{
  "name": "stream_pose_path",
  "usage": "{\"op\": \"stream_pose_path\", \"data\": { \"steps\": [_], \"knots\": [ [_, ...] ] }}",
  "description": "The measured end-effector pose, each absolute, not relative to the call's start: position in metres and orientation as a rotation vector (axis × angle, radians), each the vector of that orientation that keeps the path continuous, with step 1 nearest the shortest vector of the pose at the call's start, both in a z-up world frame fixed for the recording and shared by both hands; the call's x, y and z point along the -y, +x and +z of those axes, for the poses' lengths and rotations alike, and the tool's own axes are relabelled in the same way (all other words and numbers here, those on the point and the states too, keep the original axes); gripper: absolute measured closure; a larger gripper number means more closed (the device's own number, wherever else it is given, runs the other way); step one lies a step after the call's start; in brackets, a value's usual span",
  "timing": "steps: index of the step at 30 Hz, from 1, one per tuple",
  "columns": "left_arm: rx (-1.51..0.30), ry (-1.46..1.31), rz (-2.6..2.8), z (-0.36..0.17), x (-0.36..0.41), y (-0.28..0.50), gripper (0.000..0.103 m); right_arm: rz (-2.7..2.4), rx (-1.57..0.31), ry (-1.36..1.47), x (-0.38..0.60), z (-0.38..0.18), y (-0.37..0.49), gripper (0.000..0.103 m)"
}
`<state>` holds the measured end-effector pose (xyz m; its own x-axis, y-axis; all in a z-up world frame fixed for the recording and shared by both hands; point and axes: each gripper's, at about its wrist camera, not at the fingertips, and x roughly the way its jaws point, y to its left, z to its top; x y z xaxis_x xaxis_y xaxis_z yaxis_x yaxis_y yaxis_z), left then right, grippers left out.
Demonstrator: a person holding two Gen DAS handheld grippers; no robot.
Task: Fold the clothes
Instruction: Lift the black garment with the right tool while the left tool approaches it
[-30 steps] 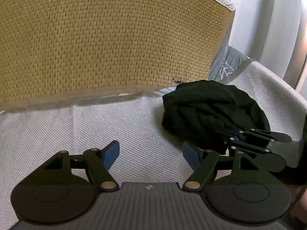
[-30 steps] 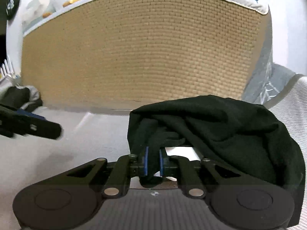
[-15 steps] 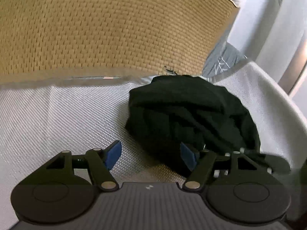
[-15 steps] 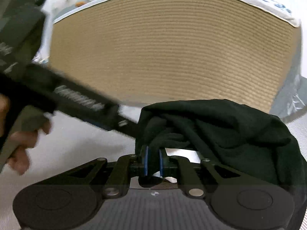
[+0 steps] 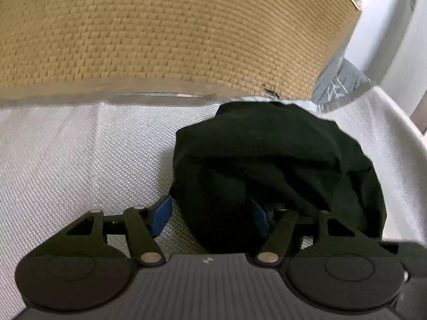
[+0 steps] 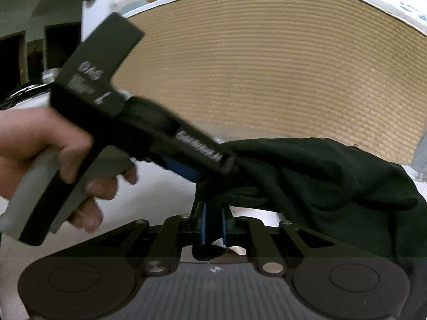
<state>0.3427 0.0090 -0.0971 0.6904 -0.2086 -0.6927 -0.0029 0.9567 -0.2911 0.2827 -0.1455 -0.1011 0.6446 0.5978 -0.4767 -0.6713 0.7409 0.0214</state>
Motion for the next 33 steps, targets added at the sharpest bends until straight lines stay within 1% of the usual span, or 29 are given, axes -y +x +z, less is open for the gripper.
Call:
{"op": "stream_pose_path", "data": {
  "steps": [4, 5, 6, 8, 9, 10, 20, 23, 24, 26, 27, 28, 30, 33],
  "knots": [
    [-0.837, -0.24, -0.084, -0.099, -0.011, 0.342, 0.038, 0.776, -0.481, -0.177, 0.142, -0.102, 0.275, 0.091],
    [-0.844, -0.226, -0.087, -0.099, -0.011, 0.341, 0.04, 0.788, -0.481, -0.181, 0.142, -0.103, 0.273, 0.091],
    [-0.85, -0.22, -0.094, -0.098, -0.012, 0.341, 0.045, 0.8, -0.481, -0.185, 0.141, -0.103, 0.271, 0.091],
    [-0.874, -0.217, -0.105, -0.096, -0.015, 0.341, 0.049, 0.823, -0.48, -0.194, 0.14, -0.104, 0.266, 0.091],
    [-0.892, -0.212, -0.109, -0.095, -0.016, 0.341, 0.055, 0.835, -0.48, -0.198, 0.14, -0.105, 0.264, 0.09],
    [-0.905, -0.203, -0.114, -0.094, -0.016, 0.341, 0.056, 0.846, -0.479, -0.202, 0.139, -0.105, 0.262, 0.09],
    [-0.944, -0.182, -0.099, -0.103, -0.012, 0.339, 0.056, 0.875, -0.52, -0.248, 0.14, -0.105, 0.266, 0.085],
    [-0.95, -0.205, -0.085, -0.1, -0.013, 0.341, 0.061, 0.88, -0.522, -0.25, 0.144, -0.103, 0.265, 0.085],
    [-0.946, -0.206, -0.083, -0.099, -0.014, 0.342, 0.065, 0.884, -0.524, -0.245, 0.146, -0.102, 0.266, 0.085],
    [-0.933, -0.2, -0.072, -0.096, -0.015, 0.342, 0.07, 0.903, -0.525, -0.229, 0.151, -0.099, 0.27, 0.085],
    [-0.928, -0.199, -0.067, -0.095, -0.016, 0.342, 0.072, 0.906, -0.522, -0.214, 0.155, -0.096, 0.271, 0.082],
    [-0.923, -0.203, -0.064, -0.094, -0.017, 0.342, 0.075, 0.907, -0.519, -0.199, 0.158, -0.094, 0.272, 0.077],
    [-0.911, -0.208, -0.057, -0.091, -0.019, 0.341, 0.078, 0.878, -0.518, -0.175, 0.166, -0.092, 0.273, 0.076],
    [-0.876, -0.213, -0.043, -0.087, -0.023, 0.339, 0.084, 0.786, -0.579, -0.117, 0.179, -0.095, 0.289, 0.076]
  ]
}}
